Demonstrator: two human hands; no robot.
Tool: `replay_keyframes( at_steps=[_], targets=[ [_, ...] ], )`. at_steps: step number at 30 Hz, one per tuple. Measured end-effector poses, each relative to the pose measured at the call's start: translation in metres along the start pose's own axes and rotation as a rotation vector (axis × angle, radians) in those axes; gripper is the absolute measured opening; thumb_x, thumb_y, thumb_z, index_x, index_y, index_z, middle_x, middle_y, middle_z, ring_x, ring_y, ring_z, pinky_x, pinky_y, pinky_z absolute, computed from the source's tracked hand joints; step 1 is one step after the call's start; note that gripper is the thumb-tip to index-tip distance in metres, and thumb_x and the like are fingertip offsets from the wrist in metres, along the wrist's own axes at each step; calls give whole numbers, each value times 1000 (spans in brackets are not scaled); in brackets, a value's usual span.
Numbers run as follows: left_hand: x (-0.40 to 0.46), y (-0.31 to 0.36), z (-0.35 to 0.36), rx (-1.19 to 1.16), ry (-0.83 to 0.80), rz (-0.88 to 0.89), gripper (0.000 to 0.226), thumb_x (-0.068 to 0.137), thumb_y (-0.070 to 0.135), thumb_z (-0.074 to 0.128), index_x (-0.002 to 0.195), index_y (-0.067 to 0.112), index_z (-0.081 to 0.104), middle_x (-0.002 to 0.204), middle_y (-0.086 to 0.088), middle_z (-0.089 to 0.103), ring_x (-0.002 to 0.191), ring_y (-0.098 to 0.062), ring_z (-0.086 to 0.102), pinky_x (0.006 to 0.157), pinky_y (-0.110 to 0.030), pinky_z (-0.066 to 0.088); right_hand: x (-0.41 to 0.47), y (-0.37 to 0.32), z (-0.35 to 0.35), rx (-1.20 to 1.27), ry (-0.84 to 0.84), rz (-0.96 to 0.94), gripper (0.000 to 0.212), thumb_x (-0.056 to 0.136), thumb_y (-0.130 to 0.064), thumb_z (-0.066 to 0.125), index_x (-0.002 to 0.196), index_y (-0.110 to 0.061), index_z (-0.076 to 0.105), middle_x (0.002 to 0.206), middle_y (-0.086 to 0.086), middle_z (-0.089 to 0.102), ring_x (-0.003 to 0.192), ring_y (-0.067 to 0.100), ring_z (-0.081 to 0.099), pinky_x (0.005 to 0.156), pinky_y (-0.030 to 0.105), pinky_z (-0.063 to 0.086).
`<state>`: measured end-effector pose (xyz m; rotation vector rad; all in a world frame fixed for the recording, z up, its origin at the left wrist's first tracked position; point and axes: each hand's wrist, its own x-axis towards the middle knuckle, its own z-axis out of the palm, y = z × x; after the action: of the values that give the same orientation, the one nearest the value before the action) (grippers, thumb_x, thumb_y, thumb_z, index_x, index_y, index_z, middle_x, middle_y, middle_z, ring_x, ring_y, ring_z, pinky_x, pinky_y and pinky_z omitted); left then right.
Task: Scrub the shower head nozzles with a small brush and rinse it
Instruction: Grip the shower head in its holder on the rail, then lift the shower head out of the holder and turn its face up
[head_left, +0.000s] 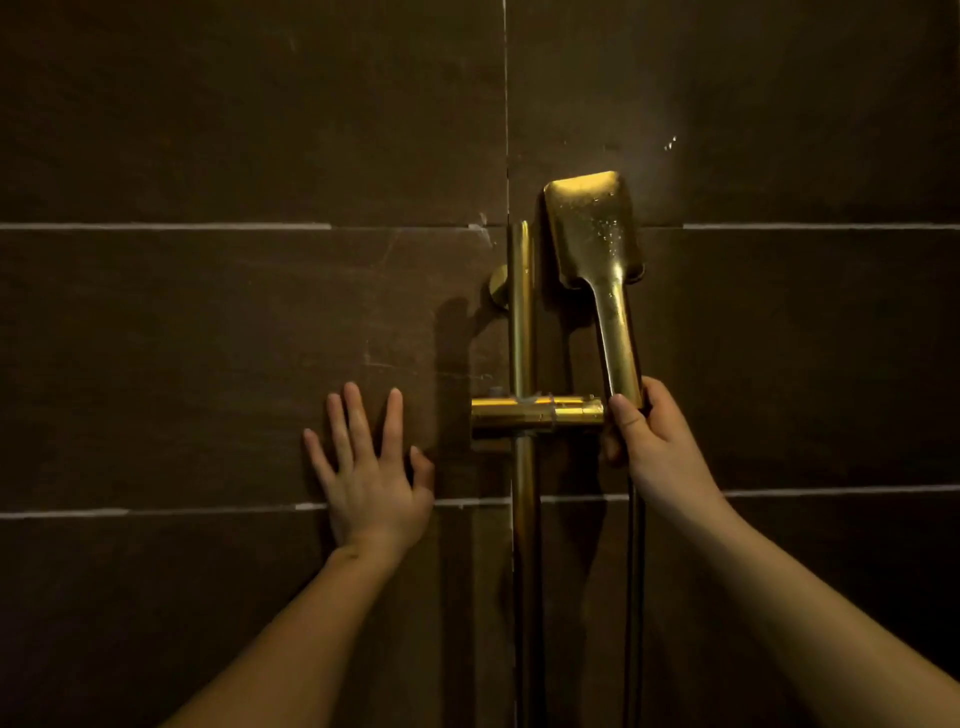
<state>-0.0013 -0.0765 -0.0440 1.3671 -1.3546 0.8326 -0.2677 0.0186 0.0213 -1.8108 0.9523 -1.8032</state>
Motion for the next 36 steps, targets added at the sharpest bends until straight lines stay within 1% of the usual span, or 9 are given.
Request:
replay_keyframes(
  at_steps=[8,13,18,21,23,26,29,33,36],
  targets=[
    [-7,-16,-21,52,-204,70,70,100,47,31,162,25,8,171,-16,-4,157,-33,-10,124,-60,0,-94,24,-15,33,16,88,17,100,-23,48,114,-26,58,96,18,63,78,31,62,70,46,55],
    [-63,-30,-51,28,-507,27,81,101,53,43,161,32,-6,168,-8,-23,154,-29,-21,125,-54,0,-164,26,-26,244,134,190,16,102,-28,45,107,-19,56,72,-3,57,53,6,53,44,19,43],
    [-168,-14,-94,-393,-791,-239,63,101,34,57,157,33,29,167,-4,21,151,-23,22,118,-44,30,-237,51,-37,234,151,273,16,99,-30,48,102,-16,54,68,2,49,48,11,43,39,22,35],
    [-219,5,-121,-583,-1025,-304,28,101,28,59,129,31,57,138,0,55,111,-1,56,88,-15,46,-279,63,-35,144,93,342,11,97,-26,56,98,-15,55,68,1,52,53,11,50,44,21,41],
    [-242,29,-143,-799,-1132,-487,16,101,27,60,115,29,65,121,-3,67,101,-6,66,83,-24,55,-307,71,-29,85,37,373,8,94,-25,62,96,-19,58,73,3,57,62,19,56,53,28,49],
    [-271,61,-169,-1179,-1148,-766,36,92,35,72,122,17,66,118,-13,72,107,-22,71,96,-44,57,-350,76,-15,13,-77,448,9,90,-20,68,97,-20,63,85,16,62,79,36,60,73,49,54],
    [-302,81,-189,-1554,-1082,-1034,75,72,39,87,134,6,61,127,-18,70,121,-32,66,105,-51,50,-391,69,3,51,-172,525,9,87,-12,69,95,-14,65,76,5,62,69,25,58,67,37,52],
    [-329,99,-215,-1648,-953,-1189,37,84,21,74,112,-1,66,111,-22,74,107,-35,72,89,-40,57,-417,52,14,149,-350,571,24,86,-3,68,107,-14,66,90,4,69,82,20,66,76,28,54],
    [-352,97,-226,-1647,-927,-1310,28,92,27,64,68,14,58,65,-8,64,66,-24,68,71,-37,53,-434,45,12,228,-527,705,27,84,0,70,109,-8,63,77,1,66,64,6,64,60,17,50]
  ],
)
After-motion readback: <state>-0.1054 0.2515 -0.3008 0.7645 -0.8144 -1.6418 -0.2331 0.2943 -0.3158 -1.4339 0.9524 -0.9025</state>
